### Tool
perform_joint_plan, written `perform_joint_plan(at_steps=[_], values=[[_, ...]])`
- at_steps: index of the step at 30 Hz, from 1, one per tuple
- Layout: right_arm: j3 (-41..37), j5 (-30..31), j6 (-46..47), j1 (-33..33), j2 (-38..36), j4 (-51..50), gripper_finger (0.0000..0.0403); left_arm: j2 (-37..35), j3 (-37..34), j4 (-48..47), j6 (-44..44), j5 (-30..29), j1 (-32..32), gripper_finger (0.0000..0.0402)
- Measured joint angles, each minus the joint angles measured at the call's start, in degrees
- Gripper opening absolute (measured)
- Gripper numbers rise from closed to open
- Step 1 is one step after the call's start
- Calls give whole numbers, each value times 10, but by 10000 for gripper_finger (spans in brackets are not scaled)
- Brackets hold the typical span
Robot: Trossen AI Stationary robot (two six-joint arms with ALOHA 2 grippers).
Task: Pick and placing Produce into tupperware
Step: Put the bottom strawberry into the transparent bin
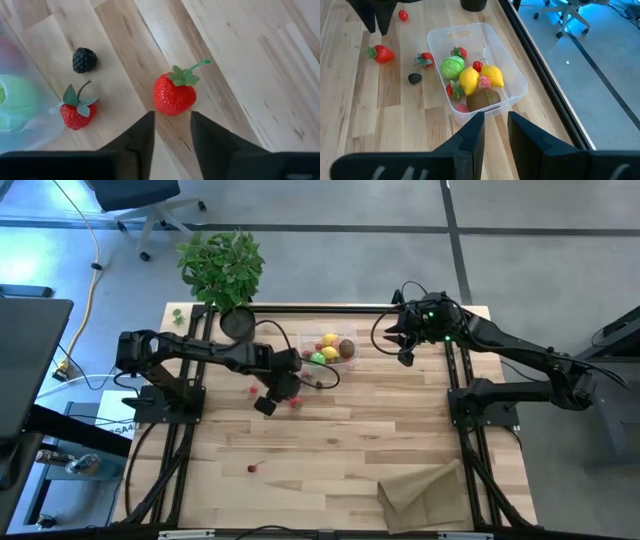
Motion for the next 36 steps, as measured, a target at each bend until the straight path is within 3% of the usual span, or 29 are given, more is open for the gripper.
perform_joint_plan(at_steps=[6, 10, 19, 26, 36], values=[[0, 0, 0, 0, 0, 0, 76, 4, 0, 10, 2, -13, 0, 187], [0, 0, 0, 0, 0, 0, 76, 6, 0, 14, 39, -13, 0, 208], [0, 0, 0, 0, 0, 0, 76, 10, 0, 18, 102, 16, 0, 193], [0, 0, 0, 0, 0, 0, 76, 38, 0, 35, 104, 18, 0, 177], [0, 0, 0, 0, 0, 0, 76, 63, 0, 46, 100, 35, 0, 206]])
